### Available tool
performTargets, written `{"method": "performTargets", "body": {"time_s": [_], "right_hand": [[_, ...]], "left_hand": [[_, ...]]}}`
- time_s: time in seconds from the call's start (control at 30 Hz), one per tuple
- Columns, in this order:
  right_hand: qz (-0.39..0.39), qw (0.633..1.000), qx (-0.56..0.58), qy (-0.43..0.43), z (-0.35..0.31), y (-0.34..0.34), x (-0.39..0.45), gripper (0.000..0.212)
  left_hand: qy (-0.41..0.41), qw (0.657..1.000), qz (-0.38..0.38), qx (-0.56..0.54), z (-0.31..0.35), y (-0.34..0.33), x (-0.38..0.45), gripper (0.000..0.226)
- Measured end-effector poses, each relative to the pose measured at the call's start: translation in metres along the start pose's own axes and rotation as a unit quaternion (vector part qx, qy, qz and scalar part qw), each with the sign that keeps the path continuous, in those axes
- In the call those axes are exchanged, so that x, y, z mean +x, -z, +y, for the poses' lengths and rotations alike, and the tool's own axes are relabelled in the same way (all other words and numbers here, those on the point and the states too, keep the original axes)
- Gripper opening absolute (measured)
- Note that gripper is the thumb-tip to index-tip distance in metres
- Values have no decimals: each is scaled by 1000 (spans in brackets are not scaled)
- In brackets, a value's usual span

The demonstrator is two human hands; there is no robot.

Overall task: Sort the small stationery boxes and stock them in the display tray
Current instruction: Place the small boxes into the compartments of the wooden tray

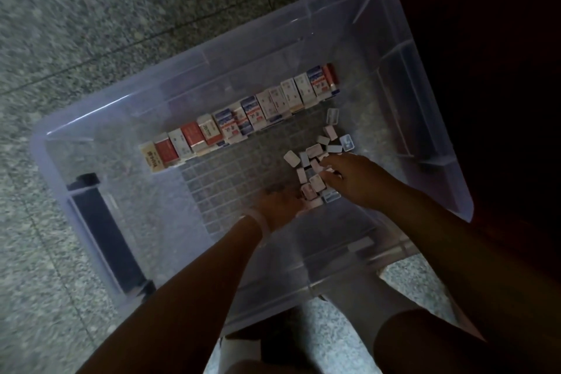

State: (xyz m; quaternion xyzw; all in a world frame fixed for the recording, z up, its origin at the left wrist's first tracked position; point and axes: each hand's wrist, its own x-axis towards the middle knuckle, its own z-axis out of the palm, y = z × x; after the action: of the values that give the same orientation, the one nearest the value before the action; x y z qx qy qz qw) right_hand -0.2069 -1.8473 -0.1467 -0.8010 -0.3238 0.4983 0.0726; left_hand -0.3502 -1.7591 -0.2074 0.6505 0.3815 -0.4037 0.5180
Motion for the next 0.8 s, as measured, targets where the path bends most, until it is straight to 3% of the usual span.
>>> {"method": "performTargets", "body": {"time_s": [0.07, 0.2, 0.37, 0.47, 0.6, 0.8], "right_hand": [[-4, 1000, 2, -3, 1, 0, 0, 35], [-2, 1000, 15, -13, 1, 1, 0, 35], [-4, 999, 23, -23, -2, 3, -4, 35], [11, 999, 34, -30, -6, 8, -10, 32], [23, 997, 72, -24, -12, 16, -21, 32], [20, 996, 82, -25, -17, 28, -42, 35]], "left_hand": [[8, 999, -34, -8, -4, -3, 0, 50], [-39, 994, -53, 82, -1, 0, -3, 60], [-66, 995, -61, 47, 16, 0, 1, 50], [-23, 997, -65, 39, 22, -1, 0, 48], [70, 993, -80, -53, 22, 0, -7, 41], [22, 989, -106, -99, 14, 15, -33, 11]]}}
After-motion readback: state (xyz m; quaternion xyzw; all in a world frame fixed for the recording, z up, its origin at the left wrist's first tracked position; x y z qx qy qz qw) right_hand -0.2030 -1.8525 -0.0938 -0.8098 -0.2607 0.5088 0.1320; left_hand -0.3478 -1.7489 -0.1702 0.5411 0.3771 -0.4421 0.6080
